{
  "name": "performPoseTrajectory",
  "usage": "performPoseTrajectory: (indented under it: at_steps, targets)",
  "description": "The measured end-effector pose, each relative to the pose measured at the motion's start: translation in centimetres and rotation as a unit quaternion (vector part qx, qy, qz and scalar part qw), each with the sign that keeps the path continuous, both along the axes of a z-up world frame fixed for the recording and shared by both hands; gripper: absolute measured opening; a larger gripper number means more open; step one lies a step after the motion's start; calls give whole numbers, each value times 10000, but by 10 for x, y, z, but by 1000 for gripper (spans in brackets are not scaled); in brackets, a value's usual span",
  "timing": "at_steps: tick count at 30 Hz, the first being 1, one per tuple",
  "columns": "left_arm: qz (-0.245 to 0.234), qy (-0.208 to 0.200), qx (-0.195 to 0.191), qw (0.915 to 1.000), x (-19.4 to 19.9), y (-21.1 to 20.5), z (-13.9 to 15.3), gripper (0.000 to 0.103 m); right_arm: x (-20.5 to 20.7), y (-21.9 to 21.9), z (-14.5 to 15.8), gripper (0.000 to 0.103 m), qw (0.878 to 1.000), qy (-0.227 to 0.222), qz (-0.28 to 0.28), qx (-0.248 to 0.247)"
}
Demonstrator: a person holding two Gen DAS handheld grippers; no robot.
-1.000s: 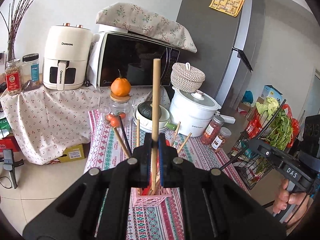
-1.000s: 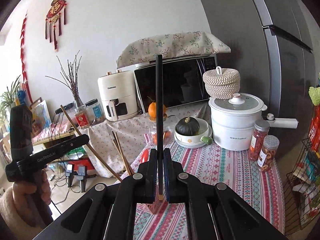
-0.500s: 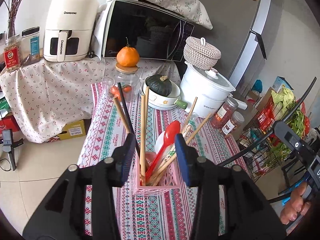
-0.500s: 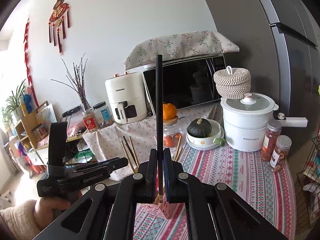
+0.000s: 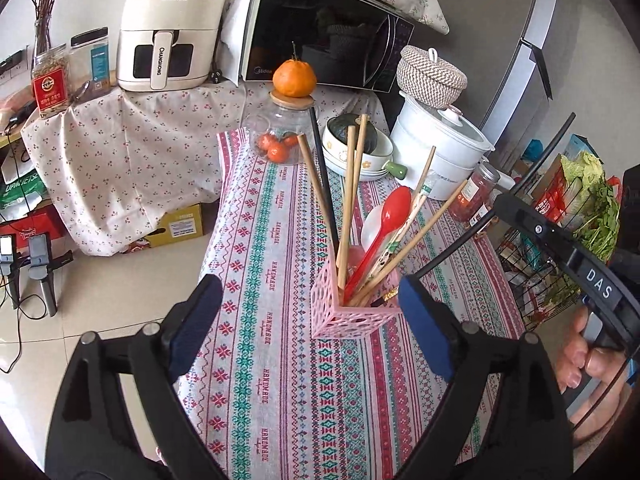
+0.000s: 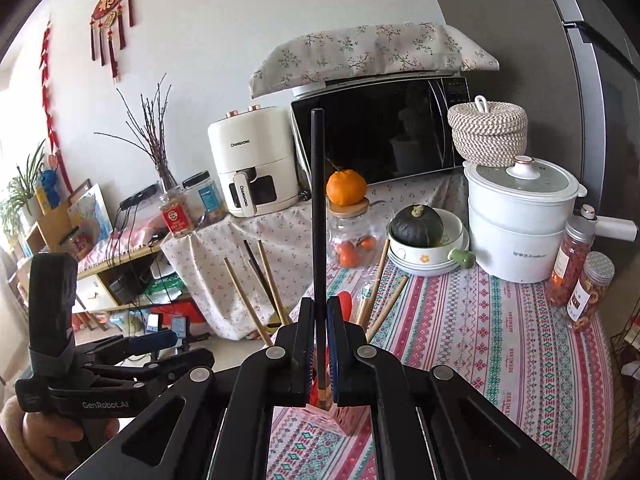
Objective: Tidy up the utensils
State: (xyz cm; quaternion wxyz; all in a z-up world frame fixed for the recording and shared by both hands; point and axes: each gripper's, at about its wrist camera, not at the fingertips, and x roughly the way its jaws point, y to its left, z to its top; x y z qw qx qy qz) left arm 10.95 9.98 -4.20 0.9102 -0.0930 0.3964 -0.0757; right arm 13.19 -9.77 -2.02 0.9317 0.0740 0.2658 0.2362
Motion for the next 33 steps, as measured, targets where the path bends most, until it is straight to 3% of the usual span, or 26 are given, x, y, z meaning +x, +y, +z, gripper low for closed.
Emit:
performPoseTrajectory:
  at_steps: [8, 11, 13, 19, 23, 27, 33]
  targets:
    - [5, 65, 22, 10000, -2, 4, -3, 92, 21, 13, -23, 8, 9993, 366, -60, -81]
    - [63, -11, 185, 9998, -4, 0, 0, 92, 22, 8, -22, 31, 9992, 382, -130, 1]
    - [135, -23, 273, 9995, -6, -2, 0, 97, 18, 0, -17, 58, 9992, 310, -221, 71]
    - [436, 96, 317, 9985, -15, -9, 2, 102, -10, -35, -1, 84, 9964, 302, -798, -5]
    - [493, -23, 658, 9966, -31, -20, 7, 102, -31, -46, 4, 89, 9918, 390, -1137, -436]
    - [651, -61, 627, 9959, -47, -27, 9, 102, -59, -53, 4, 101, 9870, 324, -1330, -843]
    - [798, -213, 819, 9932, -73, -44, 14, 102, -90, -64, 0, 103, 9811, 403, -1544, -1092]
